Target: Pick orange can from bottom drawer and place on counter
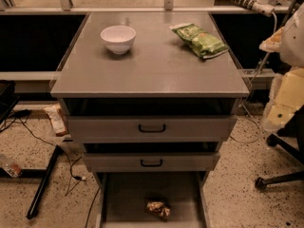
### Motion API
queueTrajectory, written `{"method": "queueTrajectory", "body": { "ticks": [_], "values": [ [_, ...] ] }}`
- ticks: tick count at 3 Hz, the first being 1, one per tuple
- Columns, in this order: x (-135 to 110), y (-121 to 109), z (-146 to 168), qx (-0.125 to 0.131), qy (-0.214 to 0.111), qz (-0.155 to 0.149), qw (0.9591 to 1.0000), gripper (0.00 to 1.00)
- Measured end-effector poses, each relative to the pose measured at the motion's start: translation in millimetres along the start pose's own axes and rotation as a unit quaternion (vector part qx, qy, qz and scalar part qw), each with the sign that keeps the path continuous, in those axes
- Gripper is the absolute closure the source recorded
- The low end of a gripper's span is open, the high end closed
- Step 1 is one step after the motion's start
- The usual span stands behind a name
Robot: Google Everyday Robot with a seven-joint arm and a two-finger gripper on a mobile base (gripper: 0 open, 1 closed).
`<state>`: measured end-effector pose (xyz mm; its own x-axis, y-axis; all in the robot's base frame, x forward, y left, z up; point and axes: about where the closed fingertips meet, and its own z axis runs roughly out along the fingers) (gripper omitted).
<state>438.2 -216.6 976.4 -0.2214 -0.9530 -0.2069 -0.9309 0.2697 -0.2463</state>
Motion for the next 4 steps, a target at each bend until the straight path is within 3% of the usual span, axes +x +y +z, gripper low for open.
{"method": "queueTrajectory", "body": {
  "ticks": [1, 2, 4],
  "values": [
    [0, 0, 0, 0.0, 0.0, 0.0, 1.0, 0.0],
    [0, 15, 10, -0.011, 0.001, -0.004, 0.9999, 0.0],
    [-3, 89, 92, -0.05, -0.055, -0.028, 0.9968, 0.0]
  ]
}}
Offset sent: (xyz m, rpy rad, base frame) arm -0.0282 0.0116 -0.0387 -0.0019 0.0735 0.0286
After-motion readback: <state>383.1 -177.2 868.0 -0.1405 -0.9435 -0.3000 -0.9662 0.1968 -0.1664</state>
